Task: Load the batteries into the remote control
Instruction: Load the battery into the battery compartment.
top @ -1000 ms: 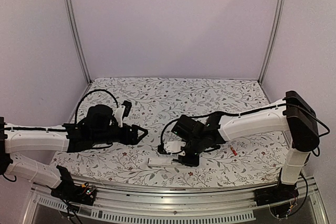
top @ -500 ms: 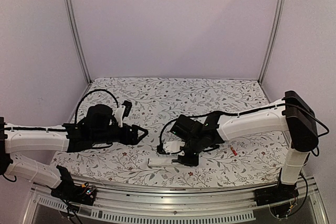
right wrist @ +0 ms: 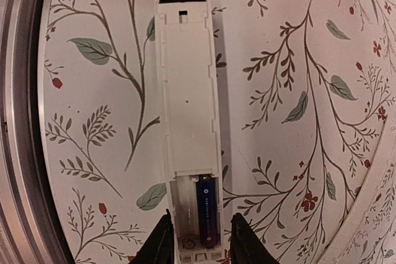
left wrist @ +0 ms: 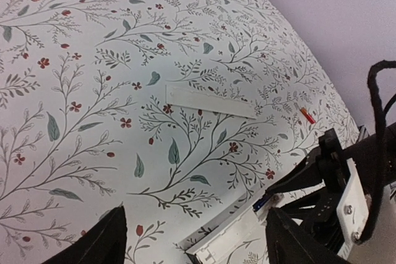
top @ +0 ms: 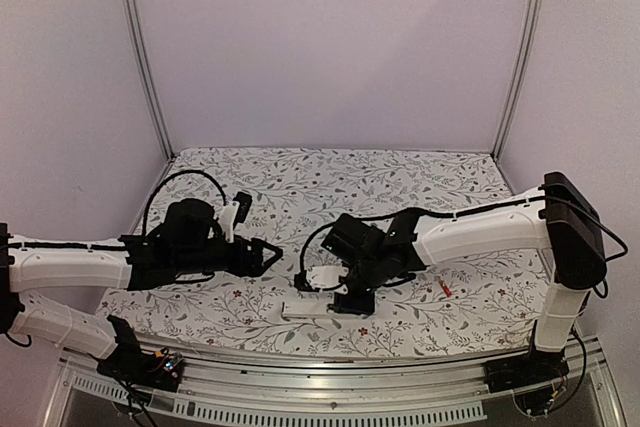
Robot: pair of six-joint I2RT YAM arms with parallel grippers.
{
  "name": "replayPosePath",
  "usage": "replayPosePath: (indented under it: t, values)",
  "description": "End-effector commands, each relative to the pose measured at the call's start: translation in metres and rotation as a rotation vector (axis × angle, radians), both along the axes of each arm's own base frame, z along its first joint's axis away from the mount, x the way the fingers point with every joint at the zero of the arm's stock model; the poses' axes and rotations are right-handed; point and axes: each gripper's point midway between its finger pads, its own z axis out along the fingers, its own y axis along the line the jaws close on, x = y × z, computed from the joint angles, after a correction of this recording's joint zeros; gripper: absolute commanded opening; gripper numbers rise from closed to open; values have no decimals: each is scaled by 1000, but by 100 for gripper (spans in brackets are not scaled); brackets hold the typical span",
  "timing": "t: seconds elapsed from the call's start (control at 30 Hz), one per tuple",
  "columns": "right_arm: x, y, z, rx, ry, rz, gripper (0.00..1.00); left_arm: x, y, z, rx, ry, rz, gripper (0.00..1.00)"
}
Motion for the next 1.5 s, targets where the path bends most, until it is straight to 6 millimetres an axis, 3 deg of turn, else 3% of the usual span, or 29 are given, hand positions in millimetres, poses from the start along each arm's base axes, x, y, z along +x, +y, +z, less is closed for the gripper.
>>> replayPosePath:
  t: [0.0,0.2,0.57,1.0,1.27,1.47]
  values:
    - [4,9,11,47,9,36,31,1,4,-1,2,-8,2,77]
    - [11,15,12,84,64,55,31,1,6,3,4,-21,7,77]
    - [17,12,-7,55,93,64,31,1,15,3,13,-26,38,77]
    - [14,3,-24,26,118,51,22,3,16,4,22,-33,43,77]
    - [13,3,-25,29,123,49,17,2,17,3,25,-34,44,77]
    - [19,11,-8,66,98,43,26,4,17,5,25,-45,47,77]
